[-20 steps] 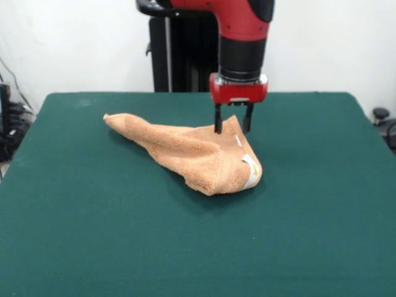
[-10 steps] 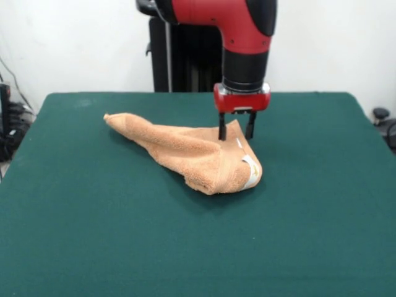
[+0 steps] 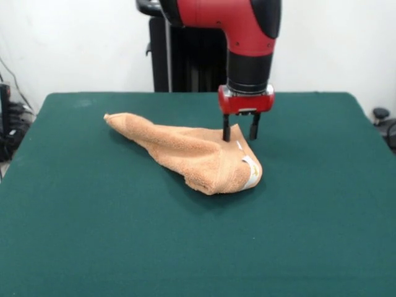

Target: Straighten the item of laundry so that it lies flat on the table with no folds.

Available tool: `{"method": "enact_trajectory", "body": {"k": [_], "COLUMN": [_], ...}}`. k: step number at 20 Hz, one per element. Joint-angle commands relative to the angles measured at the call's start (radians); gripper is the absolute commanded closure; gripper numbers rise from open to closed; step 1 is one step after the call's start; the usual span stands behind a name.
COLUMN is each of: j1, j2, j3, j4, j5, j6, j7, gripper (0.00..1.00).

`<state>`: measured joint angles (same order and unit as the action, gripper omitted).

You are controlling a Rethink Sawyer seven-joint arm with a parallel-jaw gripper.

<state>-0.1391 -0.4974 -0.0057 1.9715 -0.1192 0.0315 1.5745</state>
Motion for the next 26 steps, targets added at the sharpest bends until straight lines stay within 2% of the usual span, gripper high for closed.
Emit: {"method": "enact_trajectory", "body": {"k": [1,26], "j1": [0.055,0.089], "j2": [-0.015,0.017], "j3": [0.02,-0.032], "j4": [-0.014,0.006], "j5": [0.004,0.009], "j6": [-0.055,-0.101], "j7": [0.182,0.202], "gripper": [0.0,0.0]}}
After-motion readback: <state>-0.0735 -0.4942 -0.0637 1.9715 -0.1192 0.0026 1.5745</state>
